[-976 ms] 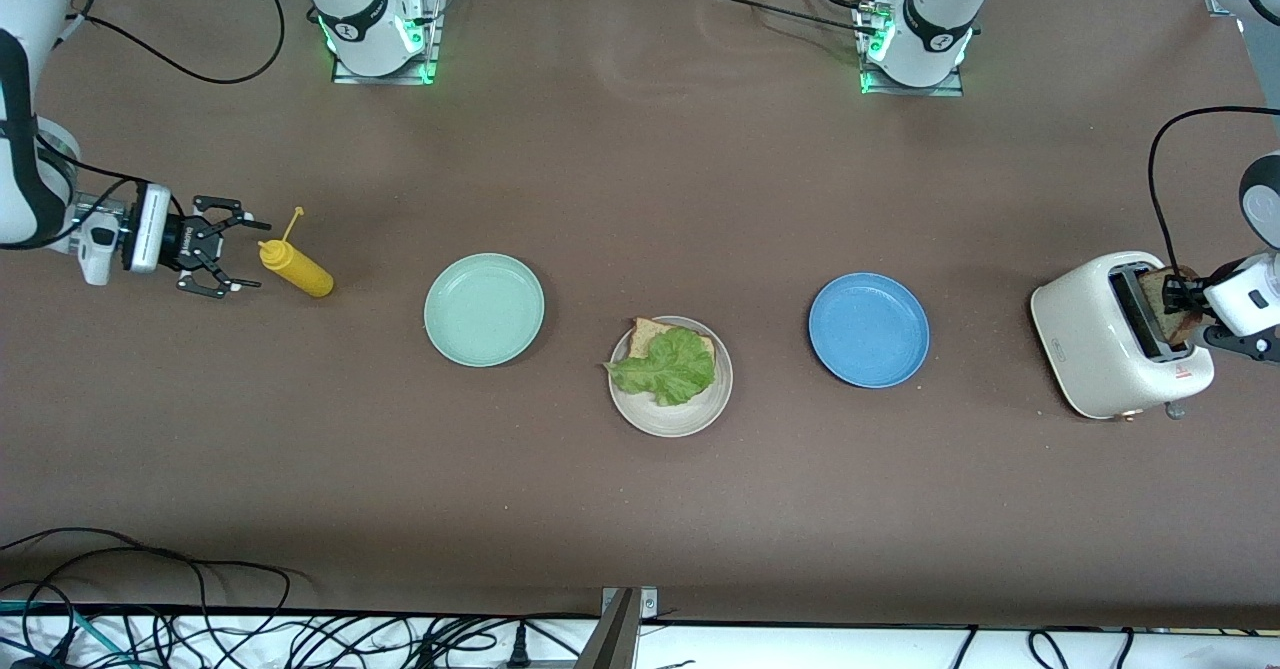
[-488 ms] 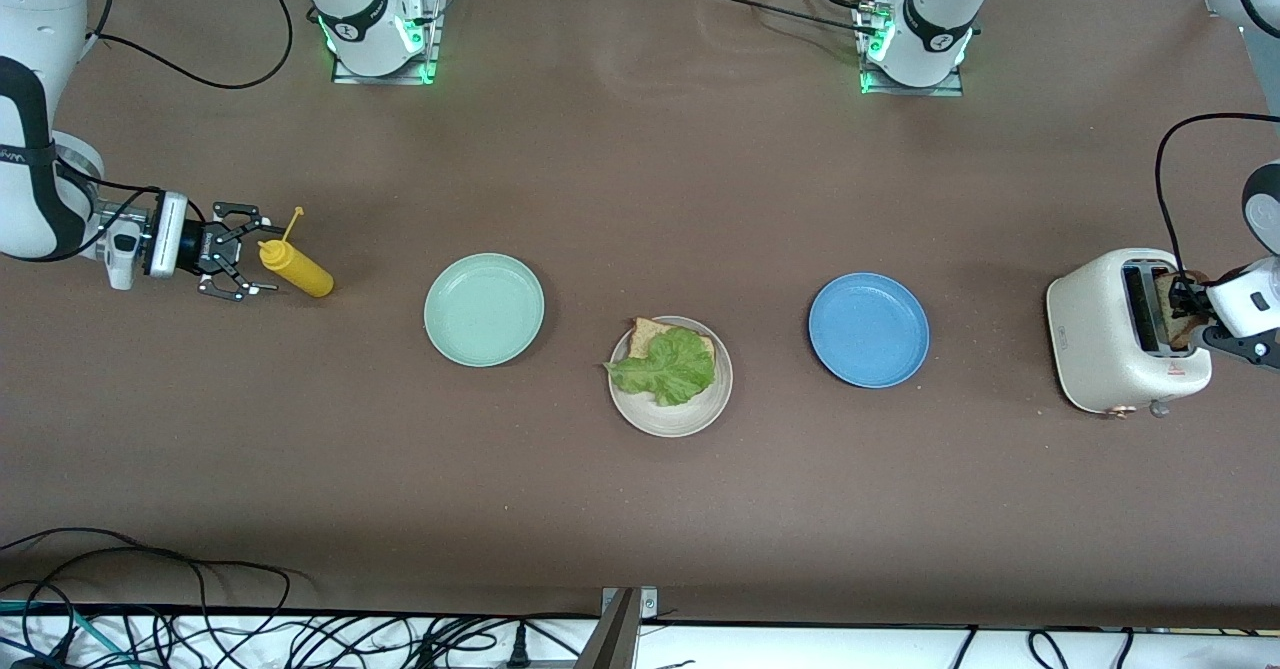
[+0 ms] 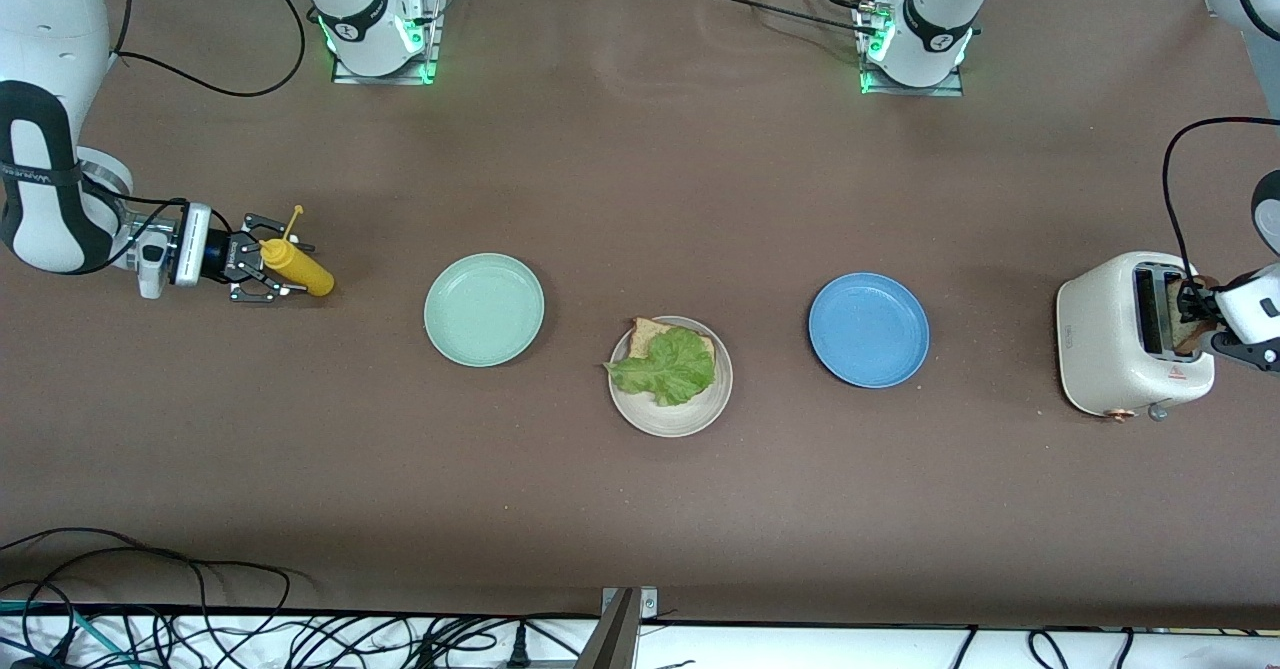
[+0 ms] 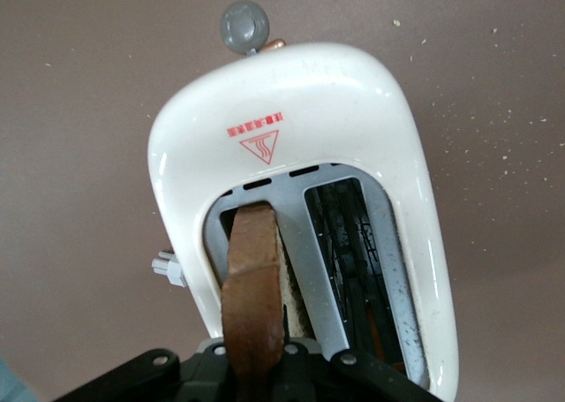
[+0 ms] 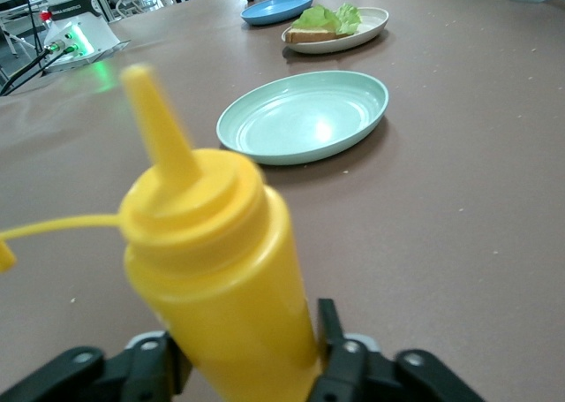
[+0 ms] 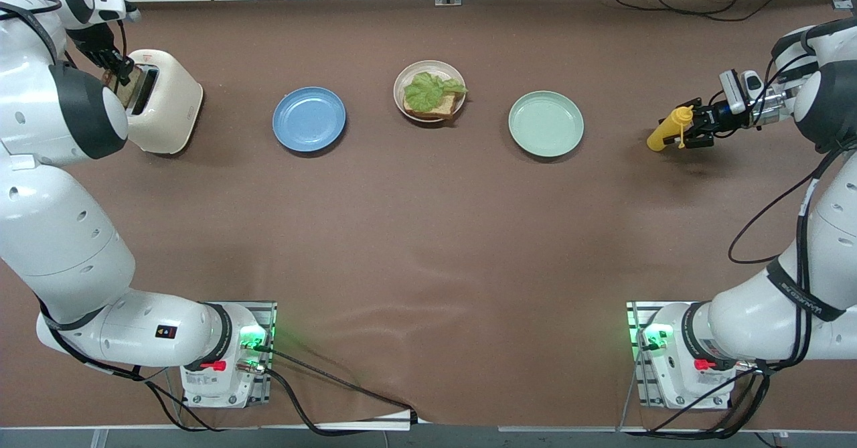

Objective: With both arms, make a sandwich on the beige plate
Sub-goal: 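Carry the mustard over the plate while the left gripper lifts the toast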

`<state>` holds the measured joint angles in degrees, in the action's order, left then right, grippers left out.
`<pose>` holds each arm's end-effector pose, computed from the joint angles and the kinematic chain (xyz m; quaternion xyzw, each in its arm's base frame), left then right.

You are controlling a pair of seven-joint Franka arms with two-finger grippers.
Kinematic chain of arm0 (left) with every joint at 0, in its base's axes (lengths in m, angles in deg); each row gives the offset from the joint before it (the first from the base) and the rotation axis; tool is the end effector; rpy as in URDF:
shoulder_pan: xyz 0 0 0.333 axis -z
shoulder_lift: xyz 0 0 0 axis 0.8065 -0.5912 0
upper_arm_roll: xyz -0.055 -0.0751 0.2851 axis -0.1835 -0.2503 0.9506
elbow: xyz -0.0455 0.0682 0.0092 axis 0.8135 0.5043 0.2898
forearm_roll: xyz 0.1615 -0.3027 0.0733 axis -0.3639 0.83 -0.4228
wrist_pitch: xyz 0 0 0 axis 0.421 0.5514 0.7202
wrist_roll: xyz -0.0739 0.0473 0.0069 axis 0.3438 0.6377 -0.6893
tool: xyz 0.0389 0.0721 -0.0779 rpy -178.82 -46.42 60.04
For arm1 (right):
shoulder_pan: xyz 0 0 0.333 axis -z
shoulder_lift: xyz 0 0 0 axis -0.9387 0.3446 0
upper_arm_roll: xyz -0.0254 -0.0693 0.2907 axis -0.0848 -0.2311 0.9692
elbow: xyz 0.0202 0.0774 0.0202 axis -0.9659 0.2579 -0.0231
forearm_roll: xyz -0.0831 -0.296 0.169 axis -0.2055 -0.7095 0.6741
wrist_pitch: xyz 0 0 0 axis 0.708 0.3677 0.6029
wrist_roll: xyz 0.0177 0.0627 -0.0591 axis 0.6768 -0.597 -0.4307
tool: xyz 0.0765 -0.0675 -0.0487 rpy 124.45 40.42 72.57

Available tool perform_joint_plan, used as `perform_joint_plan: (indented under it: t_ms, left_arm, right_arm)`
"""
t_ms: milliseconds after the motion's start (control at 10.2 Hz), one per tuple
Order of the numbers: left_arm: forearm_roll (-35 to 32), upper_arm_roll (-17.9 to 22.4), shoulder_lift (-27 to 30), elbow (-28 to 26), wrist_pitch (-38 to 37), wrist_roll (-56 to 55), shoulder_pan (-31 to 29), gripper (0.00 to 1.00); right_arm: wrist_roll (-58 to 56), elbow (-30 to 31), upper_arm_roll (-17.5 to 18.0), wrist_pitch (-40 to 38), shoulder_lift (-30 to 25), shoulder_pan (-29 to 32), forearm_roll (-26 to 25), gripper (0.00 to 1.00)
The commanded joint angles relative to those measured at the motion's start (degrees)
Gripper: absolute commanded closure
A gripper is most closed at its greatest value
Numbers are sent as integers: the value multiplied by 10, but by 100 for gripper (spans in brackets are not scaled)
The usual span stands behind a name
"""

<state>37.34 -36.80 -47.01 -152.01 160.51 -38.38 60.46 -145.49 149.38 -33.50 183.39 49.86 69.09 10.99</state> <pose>0.5731 0.2248 0.3488 -0.9752 0.1902 0.0955 0.0608 0.4721 -0.1401 0.1693 -0.6824 -0.5430 -0.3002 0.3863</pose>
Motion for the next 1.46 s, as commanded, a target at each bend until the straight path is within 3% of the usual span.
perform_joint_plan:
  t_ms: [0,390,488,976,1268,1366]
  left_arm:
    - [-5,0,-14,58,-38,1,-5,95]
    - [-8,4,-14,121,-116,1,-5,96]
    - [-10,5,-13,131,-129,3,-7,96]
    - [-10,6,-10,188,-197,5,-13,98]
    - [-6,6,-8,214,-220,3,-12,100]
    - [-5,5,-8,215,-223,2,-12,100]
  right_arm:
    - [22,-19,0,-3,-6,-26,20,100]
    - [200,-48,-18,78,-67,-135,-5,100]
    - [254,-60,-22,115,-84,-172,-35,100]
    - [626,-194,-19,212,-99,-337,-261,100]
    - [833,-248,-18,252,-68,-426,-358,100]
    - [893,-267,-18,258,-50,-455,-412,100]
